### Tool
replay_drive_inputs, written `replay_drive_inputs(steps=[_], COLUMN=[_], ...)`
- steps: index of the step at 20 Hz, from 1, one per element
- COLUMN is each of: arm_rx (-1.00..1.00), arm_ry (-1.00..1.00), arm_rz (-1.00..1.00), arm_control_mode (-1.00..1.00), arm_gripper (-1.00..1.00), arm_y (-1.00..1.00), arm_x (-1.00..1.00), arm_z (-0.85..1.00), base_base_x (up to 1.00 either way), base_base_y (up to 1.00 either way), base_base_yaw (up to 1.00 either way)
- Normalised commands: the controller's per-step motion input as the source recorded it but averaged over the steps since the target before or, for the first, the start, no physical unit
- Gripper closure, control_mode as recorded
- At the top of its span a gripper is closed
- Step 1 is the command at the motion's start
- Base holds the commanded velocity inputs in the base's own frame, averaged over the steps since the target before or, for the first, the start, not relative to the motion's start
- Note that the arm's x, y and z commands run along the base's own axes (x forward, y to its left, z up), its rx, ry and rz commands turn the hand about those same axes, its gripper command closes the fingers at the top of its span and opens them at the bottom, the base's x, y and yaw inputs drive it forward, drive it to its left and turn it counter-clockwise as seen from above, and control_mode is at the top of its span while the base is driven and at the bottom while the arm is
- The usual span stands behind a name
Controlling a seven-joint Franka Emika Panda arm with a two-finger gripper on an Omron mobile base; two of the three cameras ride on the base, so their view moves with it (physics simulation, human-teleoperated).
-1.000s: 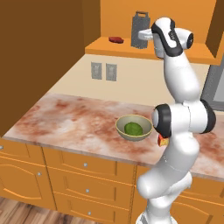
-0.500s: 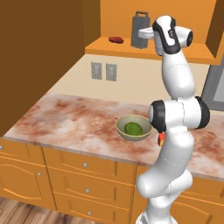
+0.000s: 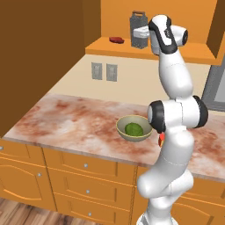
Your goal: Pick the cheese from the fridge and the cheese grater from the cabinet and place them next to the salad bowl.
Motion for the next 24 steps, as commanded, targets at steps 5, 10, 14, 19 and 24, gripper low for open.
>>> replay_drive_inputs(steps=[5, 10, 14, 19, 24], arm_rx=[0.0, 0.01, 0.03, 0.01, 0.01], arm_ry=[0.0, 0.0, 0.0, 0.0, 0.0], arm_rz=[0.0, 0.0, -0.02, -0.16, -0.19], arm_control_mode=[-1.0, -1.0, -1.0, -1.0, -1.0], arm_gripper=[1.0, 1.0, 1.0, 1.0, 1.0], arm_y=[0.0, 0.0, -0.11, -0.32, -0.17], arm_x=[0.22, 0.21, -0.25, -0.97, -1.0], arm_z=[0.0, 0.0, 0.29, 0.19, 0.25], base_base_x=[0.0, 0.0, 0.0, 0.0, 0.0], base_base_y=[0.0, 0.0, 0.0, 0.0, 0.0], base_base_yaw=[0.0, 0.0, 0.0, 0.0, 0.0])
